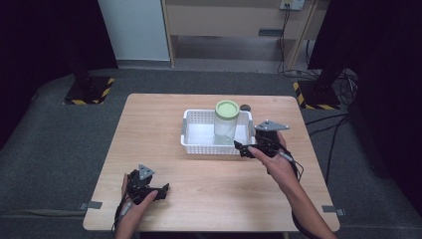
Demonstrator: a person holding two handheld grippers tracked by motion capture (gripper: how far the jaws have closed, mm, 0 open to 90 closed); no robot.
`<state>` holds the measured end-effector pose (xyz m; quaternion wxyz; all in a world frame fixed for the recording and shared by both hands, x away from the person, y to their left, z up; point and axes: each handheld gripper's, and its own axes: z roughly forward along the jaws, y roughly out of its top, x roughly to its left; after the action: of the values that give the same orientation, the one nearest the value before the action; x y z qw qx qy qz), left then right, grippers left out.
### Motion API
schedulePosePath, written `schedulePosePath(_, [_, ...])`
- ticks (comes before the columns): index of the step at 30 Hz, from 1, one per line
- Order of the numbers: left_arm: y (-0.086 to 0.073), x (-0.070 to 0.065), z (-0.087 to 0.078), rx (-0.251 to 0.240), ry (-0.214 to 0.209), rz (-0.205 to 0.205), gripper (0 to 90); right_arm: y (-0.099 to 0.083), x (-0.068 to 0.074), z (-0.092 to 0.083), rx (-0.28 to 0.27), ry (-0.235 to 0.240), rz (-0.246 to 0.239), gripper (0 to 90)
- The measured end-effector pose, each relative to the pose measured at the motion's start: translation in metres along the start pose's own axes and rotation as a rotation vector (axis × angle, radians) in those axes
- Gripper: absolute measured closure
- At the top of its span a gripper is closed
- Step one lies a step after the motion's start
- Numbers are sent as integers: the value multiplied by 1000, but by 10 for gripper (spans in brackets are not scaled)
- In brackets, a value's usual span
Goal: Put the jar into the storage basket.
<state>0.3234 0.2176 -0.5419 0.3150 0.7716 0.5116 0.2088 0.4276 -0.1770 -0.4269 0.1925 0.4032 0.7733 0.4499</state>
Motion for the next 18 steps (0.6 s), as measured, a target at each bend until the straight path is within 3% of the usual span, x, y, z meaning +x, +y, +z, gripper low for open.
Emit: schedulePosePath(18, [0, 0, 0, 0, 0, 0, 0, -17, -4, -7, 4, -5, 9, 21])
